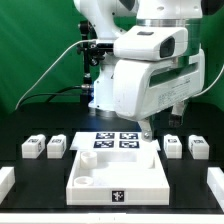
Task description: Assemble one leg
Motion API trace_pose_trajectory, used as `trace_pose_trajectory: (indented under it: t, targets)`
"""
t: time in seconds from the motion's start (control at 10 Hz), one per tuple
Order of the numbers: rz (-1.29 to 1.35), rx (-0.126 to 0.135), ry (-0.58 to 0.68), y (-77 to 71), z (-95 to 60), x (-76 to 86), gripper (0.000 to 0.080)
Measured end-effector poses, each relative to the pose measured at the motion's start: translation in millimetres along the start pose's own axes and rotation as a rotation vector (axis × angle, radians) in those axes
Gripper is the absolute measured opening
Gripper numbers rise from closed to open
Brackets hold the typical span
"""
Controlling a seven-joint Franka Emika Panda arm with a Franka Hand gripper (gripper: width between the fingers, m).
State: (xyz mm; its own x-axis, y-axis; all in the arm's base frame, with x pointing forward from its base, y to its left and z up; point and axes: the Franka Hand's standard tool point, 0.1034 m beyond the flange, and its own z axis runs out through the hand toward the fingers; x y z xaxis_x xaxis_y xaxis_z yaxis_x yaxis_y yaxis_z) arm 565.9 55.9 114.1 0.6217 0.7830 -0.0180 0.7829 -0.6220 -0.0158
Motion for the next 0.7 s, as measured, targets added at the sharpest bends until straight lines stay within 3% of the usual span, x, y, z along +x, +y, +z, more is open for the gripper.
trace_pose_trajectory:
  t: [0.6,0.7]
  targets:
    - [0.0,0.0,0.0,-0.2,0.2,-0.1,0.065]
    - [-0.052,-0.001,-0.001,-6.1,3.3,-5.4,0.065]
